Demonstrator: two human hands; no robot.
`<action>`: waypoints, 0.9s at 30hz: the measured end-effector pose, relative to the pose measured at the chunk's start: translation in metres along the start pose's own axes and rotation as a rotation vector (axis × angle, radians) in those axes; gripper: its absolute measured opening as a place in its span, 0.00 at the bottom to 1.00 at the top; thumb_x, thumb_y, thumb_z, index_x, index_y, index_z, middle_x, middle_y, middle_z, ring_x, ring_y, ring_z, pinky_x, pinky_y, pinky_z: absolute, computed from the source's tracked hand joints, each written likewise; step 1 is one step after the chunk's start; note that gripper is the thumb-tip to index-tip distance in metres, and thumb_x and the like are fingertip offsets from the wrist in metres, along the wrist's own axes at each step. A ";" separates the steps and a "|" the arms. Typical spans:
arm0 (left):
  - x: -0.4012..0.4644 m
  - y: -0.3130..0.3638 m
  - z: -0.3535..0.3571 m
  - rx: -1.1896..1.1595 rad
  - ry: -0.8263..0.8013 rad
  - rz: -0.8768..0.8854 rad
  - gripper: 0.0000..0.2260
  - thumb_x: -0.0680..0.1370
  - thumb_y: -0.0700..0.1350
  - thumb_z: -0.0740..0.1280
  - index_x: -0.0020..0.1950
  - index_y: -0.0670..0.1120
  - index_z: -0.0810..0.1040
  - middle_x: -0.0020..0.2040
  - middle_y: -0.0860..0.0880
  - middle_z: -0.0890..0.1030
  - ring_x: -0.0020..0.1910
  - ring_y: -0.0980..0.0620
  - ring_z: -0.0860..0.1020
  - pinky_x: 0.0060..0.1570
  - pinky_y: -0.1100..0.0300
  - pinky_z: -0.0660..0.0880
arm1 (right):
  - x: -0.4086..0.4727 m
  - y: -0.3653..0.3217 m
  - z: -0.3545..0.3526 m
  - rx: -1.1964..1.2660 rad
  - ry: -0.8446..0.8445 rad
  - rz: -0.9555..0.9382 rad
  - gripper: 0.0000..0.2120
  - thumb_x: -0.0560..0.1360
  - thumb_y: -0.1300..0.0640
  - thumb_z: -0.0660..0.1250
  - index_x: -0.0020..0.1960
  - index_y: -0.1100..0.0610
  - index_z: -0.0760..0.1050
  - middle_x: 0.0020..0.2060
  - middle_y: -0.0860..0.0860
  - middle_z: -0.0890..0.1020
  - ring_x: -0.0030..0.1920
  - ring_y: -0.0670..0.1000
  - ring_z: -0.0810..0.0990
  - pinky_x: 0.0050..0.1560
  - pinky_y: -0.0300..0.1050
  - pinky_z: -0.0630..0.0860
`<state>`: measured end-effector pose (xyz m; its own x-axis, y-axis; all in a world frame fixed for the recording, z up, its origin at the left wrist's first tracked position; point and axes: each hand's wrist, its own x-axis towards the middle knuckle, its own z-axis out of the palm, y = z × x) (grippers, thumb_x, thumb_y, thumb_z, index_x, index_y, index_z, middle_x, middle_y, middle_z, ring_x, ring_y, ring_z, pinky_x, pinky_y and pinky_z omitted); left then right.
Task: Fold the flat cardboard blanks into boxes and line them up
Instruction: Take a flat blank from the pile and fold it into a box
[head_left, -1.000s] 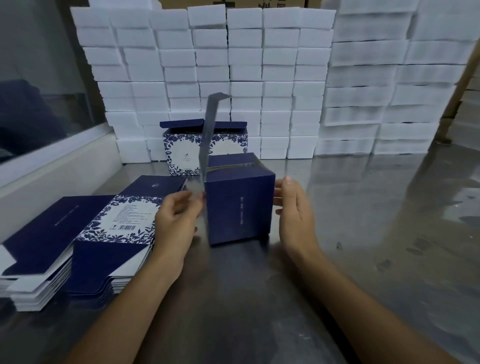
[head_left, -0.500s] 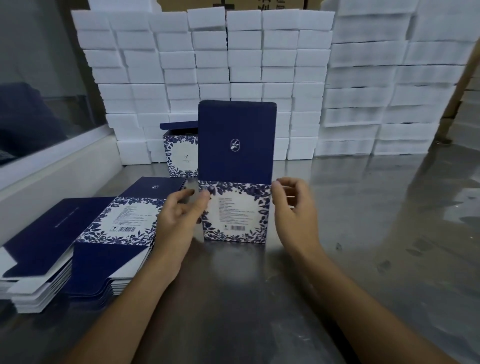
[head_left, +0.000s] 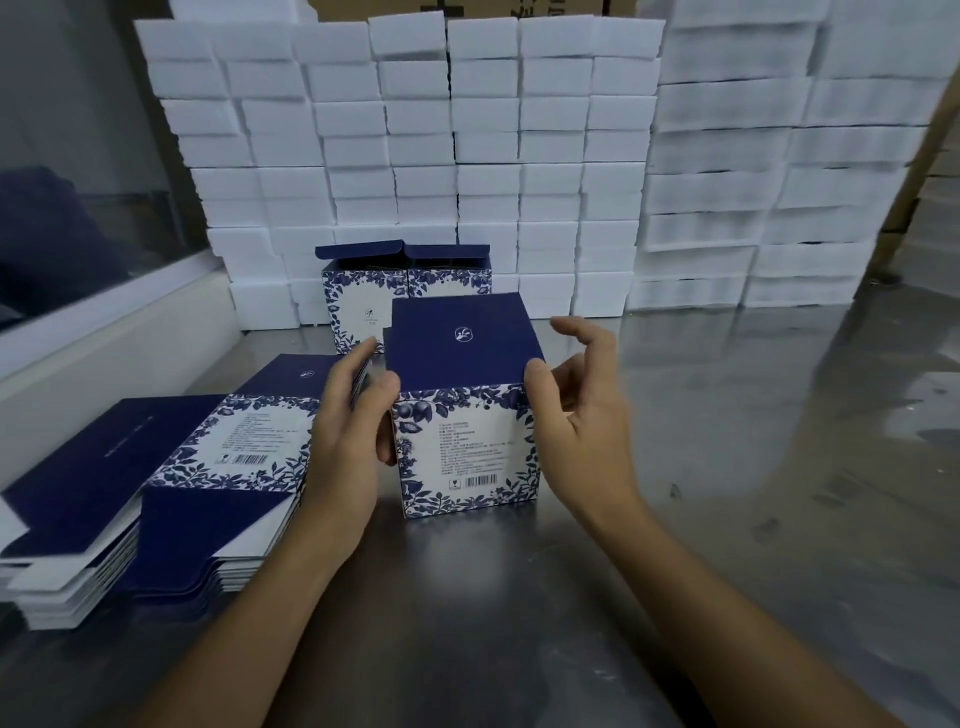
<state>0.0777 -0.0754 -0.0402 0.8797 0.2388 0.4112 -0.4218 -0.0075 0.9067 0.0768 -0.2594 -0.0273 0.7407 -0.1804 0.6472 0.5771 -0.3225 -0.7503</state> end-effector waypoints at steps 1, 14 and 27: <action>-0.002 0.002 0.002 0.067 0.007 0.045 0.18 0.72 0.63 0.62 0.63 0.70 0.72 0.59 0.64 0.79 0.56 0.63 0.77 0.53 0.63 0.72 | -0.001 -0.002 0.001 -0.036 -0.006 -0.025 0.11 0.79 0.48 0.60 0.61 0.41 0.71 0.40 0.38 0.77 0.40 0.43 0.79 0.42 0.50 0.79; -0.022 0.008 0.019 0.671 0.105 0.493 0.16 0.83 0.48 0.58 0.65 0.41 0.77 0.59 0.45 0.80 0.56 0.49 0.78 0.54 0.63 0.72 | -0.018 -0.012 0.025 -0.516 -0.041 -0.386 0.13 0.81 0.50 0.63 0.62 0.48 0.82 0.62 0.51 0.79 0.66 0.59 0.73 0.55 0.59 0.72; -0.022 0.011 0.024 0.655 0.139 0.468 0.15 0.82 0.46 0.58 0.62 0.43 0.80 0.56 0.48 0.83 0.52 0.48 0.80 0.50 0.56 0.75 | -0.014 -0.018 0.029 -0.480 -0.008 -0.358 0.08 0.80 0.53 0.67 0.55 0.50 0.83 0.54 0.49 0.81 0.57 0.53 0.78 0.53 0.59 0.71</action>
<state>0.0587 -0.1043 -0.0369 0.5909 0.1885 0.7844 -0.4868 -0.6920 0.5330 0.0661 -0.2244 -0.0267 0.5324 0.0236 0.8462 0.5730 -0.7458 -0.3398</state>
